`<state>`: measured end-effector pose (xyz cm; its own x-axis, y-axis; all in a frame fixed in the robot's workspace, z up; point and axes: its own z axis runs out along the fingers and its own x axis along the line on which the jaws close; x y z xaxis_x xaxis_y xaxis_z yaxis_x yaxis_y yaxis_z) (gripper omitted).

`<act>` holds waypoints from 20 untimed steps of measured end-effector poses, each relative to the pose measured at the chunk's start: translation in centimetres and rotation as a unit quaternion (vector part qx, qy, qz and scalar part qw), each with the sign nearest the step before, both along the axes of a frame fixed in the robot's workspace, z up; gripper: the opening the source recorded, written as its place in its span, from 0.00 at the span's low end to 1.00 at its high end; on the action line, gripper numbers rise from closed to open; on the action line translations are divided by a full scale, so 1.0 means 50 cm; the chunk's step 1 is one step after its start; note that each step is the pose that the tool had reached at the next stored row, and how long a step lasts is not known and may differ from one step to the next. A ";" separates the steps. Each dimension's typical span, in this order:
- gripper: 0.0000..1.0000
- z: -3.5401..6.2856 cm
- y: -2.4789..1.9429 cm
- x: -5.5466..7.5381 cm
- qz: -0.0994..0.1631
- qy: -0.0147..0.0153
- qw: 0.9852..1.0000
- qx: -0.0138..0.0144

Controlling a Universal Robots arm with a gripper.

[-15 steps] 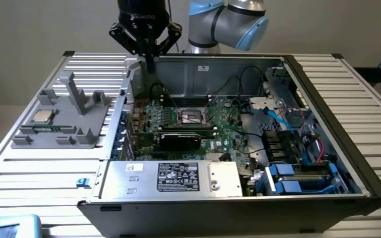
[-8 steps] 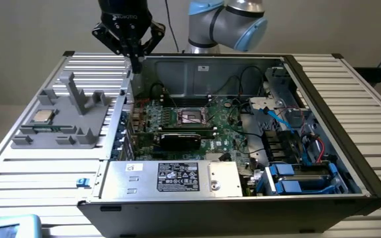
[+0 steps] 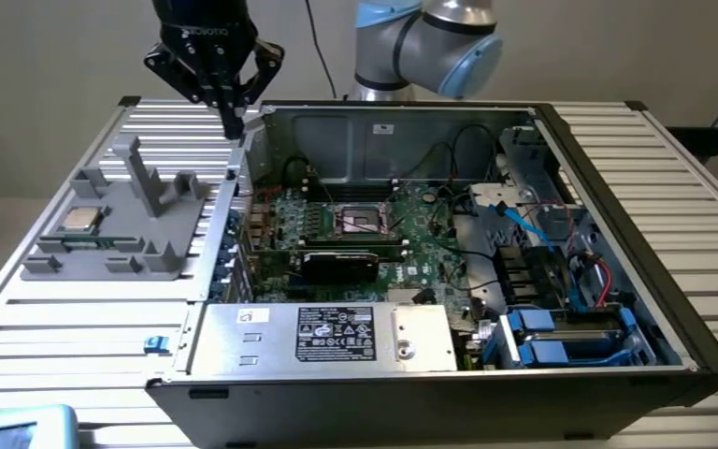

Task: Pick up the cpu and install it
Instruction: 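Reach for the cpu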

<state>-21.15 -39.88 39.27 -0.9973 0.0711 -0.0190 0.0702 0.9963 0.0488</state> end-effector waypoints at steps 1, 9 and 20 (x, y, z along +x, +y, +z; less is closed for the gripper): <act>0.11 0.000 0.0000 -0.005 0.000 0.000 1.000 0.000; 0.11 0.000 0.0000 -0.053 0.000 0.000 1.000 0.000; 0.11 0.000 0.0000 -0.099 0.000 0.000 1.000 0.000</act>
